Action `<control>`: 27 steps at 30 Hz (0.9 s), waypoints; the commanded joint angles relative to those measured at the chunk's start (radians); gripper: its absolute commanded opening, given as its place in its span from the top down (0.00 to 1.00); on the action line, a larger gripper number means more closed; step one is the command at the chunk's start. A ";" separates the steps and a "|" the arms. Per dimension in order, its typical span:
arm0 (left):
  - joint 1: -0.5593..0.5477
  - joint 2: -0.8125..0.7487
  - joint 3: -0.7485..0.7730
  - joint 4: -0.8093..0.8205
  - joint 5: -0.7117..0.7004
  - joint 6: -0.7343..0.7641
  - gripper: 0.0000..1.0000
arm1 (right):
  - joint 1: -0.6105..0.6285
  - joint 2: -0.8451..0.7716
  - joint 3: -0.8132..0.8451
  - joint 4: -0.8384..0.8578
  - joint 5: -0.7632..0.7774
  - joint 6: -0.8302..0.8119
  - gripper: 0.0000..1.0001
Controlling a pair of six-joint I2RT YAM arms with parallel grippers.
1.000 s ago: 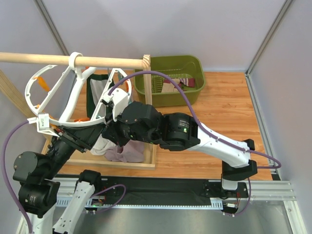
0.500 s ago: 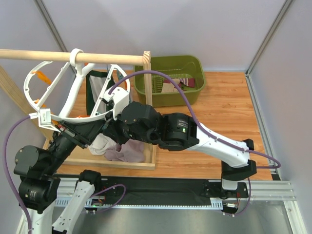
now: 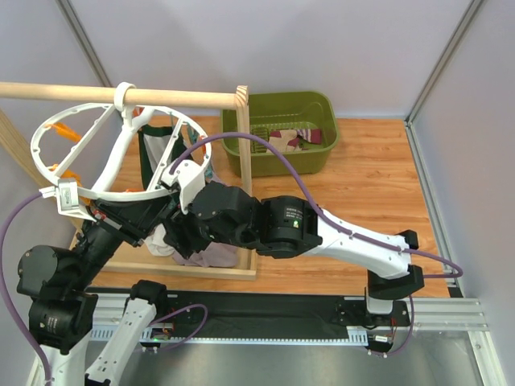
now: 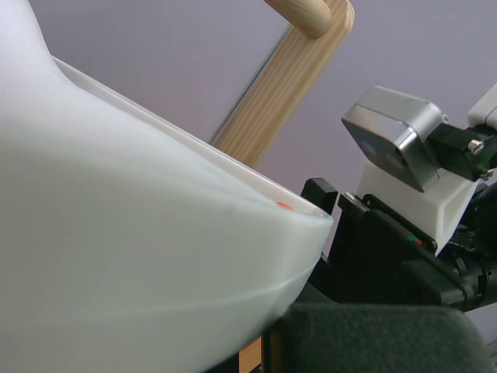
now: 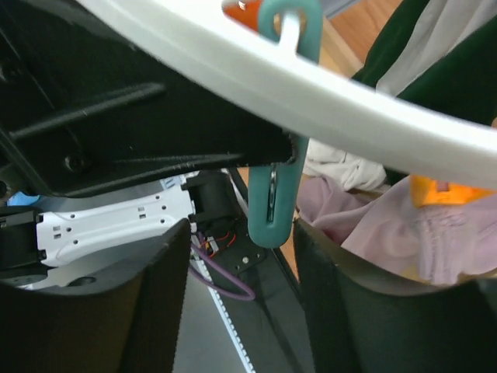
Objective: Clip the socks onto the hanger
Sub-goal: Open the clamp at the hanger, then move the bin to the center of the board.
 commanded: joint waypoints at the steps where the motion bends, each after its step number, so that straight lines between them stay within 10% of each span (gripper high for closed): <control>1: 0.002 0.026 -0.026 -0.129 -0.028 -0.052 1.00 | 0.006 -0.079 -0.037 0.004 -0.008 -0.009 0.41; 5: 0.002 0.020 -0.028 -0.141 -0.031 -0.040 1.00 | 0.006 -0.197 -0.227 0.021 0.013 0.009 0.24; 17: 0.002 0.003 -0.040 -0.166 -0.016 0.000 1.00 | -0.018 -0.731 -0.706 -0.063 0.168 0.149 0.18; 22: 0.002 -0.022 -0.081 -0.162 0.001 0.007 1.00 | -0.339 -0.736 -0.748 -0.165 0.179 0.161 0.19; 27: 0.002 -0.031 -0.110 -0.169 -0.002 0.018 1.00 | -0.731 -0.586 -0.762 -0.053 -0.144 0.026 0.17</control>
